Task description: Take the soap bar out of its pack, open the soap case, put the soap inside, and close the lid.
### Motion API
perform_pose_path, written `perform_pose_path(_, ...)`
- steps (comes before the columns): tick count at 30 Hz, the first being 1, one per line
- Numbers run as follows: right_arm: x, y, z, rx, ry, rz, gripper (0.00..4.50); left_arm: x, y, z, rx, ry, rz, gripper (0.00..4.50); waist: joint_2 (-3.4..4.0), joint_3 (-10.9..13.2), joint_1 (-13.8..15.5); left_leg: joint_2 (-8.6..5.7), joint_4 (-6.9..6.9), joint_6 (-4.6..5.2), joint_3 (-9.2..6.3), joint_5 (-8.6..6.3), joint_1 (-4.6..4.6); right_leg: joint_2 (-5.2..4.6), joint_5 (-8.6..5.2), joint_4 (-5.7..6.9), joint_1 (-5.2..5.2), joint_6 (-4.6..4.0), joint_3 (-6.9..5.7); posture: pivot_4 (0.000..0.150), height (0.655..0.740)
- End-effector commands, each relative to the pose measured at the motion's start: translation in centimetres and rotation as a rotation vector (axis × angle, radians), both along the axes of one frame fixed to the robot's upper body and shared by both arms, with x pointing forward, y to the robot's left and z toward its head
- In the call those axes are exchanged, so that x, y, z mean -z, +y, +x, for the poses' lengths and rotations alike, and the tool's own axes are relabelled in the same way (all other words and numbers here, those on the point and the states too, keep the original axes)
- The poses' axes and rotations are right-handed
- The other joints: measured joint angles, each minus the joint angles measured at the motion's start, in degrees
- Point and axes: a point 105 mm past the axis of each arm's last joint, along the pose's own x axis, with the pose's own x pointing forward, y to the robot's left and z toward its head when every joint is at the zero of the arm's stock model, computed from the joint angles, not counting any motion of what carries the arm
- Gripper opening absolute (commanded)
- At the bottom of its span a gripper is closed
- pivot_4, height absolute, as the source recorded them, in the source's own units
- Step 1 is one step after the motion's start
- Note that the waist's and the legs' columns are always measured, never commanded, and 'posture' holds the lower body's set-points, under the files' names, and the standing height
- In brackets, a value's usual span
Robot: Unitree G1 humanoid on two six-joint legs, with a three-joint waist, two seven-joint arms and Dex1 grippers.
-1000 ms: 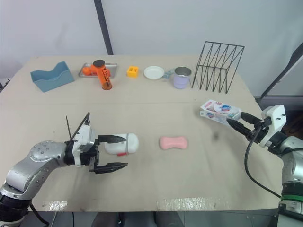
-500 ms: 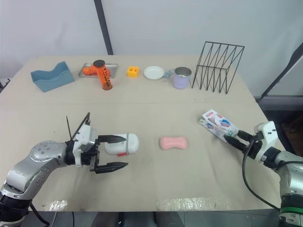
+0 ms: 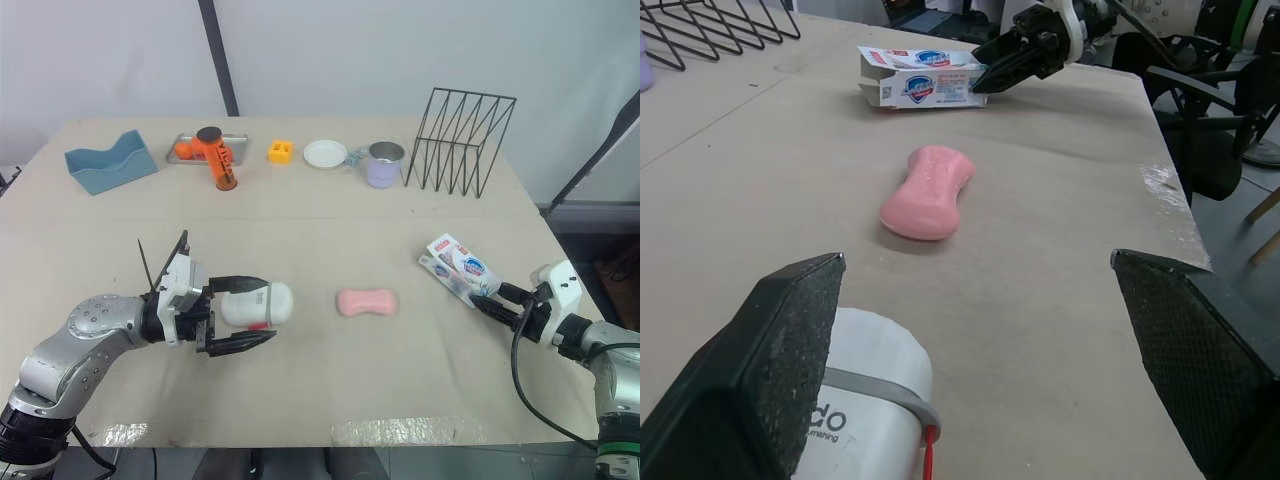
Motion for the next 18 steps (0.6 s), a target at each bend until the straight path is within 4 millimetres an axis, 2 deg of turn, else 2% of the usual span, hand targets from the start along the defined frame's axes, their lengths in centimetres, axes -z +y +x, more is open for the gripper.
perform_pose_path(1, -1.2, 0.1, -0.3, -0.044, -0.005, -0.048, 3.09, -0.9, 0.0, -0.1, 0.011, -0.041, -0.005, 4.5, 0.0, 0.0, 0.0, 0.0, 0.0, 0.0, 0.0, 0.0, 0.0, 0.0, 0.0, 0.0, 0.0, 0.0, 0.0, 0.15, 0.74)
perform_pose_path(4, -1.8, 0.2, -0.6, -0.067, 0.0, -0.026, 4.26, -0.8, 0.0, -0.1, 0.013, -0.039, -0.001, 4.5, 0.0, 0.0, 0.0, 0.0, 0.0, 0.0, 0.0, 0.0, 0.0, 0.0, 0.0, 0.0, 0.0, 0.0, 0.0, 0.15, 0.74)
perform_pose_path(5, -2.1, 0.1, -0.7, -0.072, -0.002, -0.023, 4.46, -0.8, 0.0, -0.1, 0.014, -0.039, 0.0, 4.5, 0.0, 0.0, 0.0, 0.0, 0.0, 0.0, 0.0, 0.0, 0.0, 0.0, 0.0, 0.0, 0.0, 0.0, 0.0, 0.15, 0.74)
perform_pose_path(10, -3.7, -0.7, -0.9, -0.103, -0.026, -0.079, 4.46, -0.7, 0.1, 0.0, 0.016, -0.039, 0.005, 4.5, 0.0, 0.0, 0.0, -0.01, 0.0, 0.0, 0.0, 0.0, 0.0, -0.01, -0.01, 0.0, 0.0, 0.02, 0.0, 0.15, 0.74)
perform_pose_path(13, -6.1, -1.0, -0.1, -0.12, -0.104, -0.116, 4.46, -0.6, 0.5, 0.2, 0.008, -0.04, 0.01, 4.5, 0.0, 0.0, -0.1, -0.01, 0.0, 0.0, 0.01, 0.0, 0.01, 0.0, -0.01, 0.0, 0.0, 0.01, 0.01, 0.15, 0.74)
perform_pose_path(16, -8.1, 0.2, 0.9, -0.184, -0.15, -0.135, 4.46, -0.4, 1.0, 0.3, 0.0, -0.044, 0.026, 4.5, 0.05, 0.0, -0.3, 0.01, 0.01, 0.0, 0.1, 0.0, 0.08, 0.02, -0.01, 0.02, 0.01, 0.02, 0.09, 0.15, 0.74)
perform_pose_path(18, -9.0, 2.2, 1.4, -0.272, -0.175, -0.128, 4.46, -0.3, 1.4, 0.4, -0.002, -0.046, 0.038, 4.5, 0.04, 0.0, -0.3, 0.05, 0.0, 0.01, 0.09, 0.0, 0.09, 0.06, -0.01, 0.0, 0.02, 0.02, 0.09, 0.15, 0.74)
